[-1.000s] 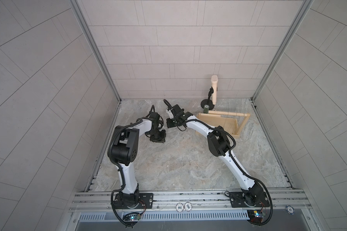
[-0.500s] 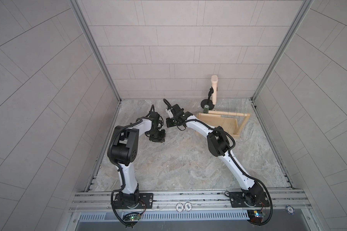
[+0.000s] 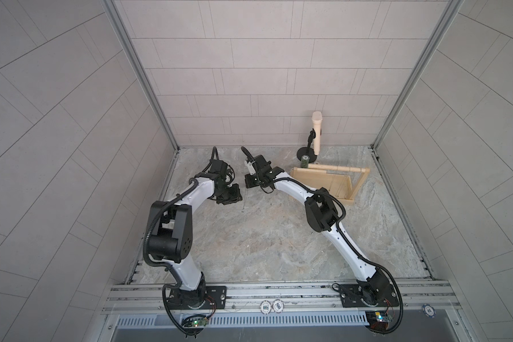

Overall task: Take the necklace off the jewelry display stand
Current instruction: Place the necklace at the center of the board.

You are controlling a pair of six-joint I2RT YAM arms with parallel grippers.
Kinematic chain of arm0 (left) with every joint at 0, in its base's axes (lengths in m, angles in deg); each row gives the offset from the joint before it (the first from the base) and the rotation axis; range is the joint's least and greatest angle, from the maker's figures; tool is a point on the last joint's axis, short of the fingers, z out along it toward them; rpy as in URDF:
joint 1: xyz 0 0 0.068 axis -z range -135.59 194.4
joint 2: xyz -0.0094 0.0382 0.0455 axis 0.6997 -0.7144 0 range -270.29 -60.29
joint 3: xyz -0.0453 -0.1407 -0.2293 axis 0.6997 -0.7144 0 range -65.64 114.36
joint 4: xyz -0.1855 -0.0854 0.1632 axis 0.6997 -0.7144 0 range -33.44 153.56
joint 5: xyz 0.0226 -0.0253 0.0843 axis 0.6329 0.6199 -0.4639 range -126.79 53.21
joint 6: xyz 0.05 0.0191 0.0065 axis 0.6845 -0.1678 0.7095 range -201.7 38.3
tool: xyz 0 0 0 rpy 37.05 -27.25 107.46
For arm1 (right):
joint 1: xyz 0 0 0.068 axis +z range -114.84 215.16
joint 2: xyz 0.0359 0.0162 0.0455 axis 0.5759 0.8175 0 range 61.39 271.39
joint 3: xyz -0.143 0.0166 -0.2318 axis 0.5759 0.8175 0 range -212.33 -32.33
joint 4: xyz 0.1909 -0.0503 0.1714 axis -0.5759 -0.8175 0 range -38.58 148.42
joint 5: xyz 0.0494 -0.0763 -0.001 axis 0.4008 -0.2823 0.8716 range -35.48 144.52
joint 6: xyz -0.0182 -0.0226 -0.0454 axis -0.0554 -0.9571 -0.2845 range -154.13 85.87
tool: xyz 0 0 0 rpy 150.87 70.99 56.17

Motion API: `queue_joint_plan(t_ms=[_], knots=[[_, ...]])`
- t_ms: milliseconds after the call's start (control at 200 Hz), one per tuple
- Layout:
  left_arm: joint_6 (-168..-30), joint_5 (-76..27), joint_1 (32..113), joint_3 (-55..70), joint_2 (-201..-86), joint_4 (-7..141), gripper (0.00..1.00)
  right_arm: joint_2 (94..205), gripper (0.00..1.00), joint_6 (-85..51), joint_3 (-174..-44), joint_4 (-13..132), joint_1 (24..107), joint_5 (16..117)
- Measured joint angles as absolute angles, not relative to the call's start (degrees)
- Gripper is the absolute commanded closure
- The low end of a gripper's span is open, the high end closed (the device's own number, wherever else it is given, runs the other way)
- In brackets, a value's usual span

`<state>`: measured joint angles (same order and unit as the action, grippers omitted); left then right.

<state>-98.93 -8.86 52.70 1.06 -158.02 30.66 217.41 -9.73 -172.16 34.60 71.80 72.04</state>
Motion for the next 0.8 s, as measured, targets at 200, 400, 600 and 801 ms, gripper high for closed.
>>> queue_joint_plan(t_ms=[200,400,600,801], knots=[[-101.9,-4.8,51.5,-1.2,-157.6,34.0,0.62,219.0,0.95,-9.7,-174.8,34.3,71.8,71.4],[-103.8,-2.0,51.1,-1.3,-157.6,36.8,0.57,219.2,0.88,-9.7,-175.7,33.3,71.8,70.5],[-105.8,0.4,51.1,-1.4,-157.6,39.3,0.55,219.2,0.81,-9.8,-176.4,32.2,71.8,69.5],[-107.2,1.7,50.9,-1.7,-157.5,41.1,0.53,219.3,0.75,-9.9,-177.5,31.2,71.7,68.5]])
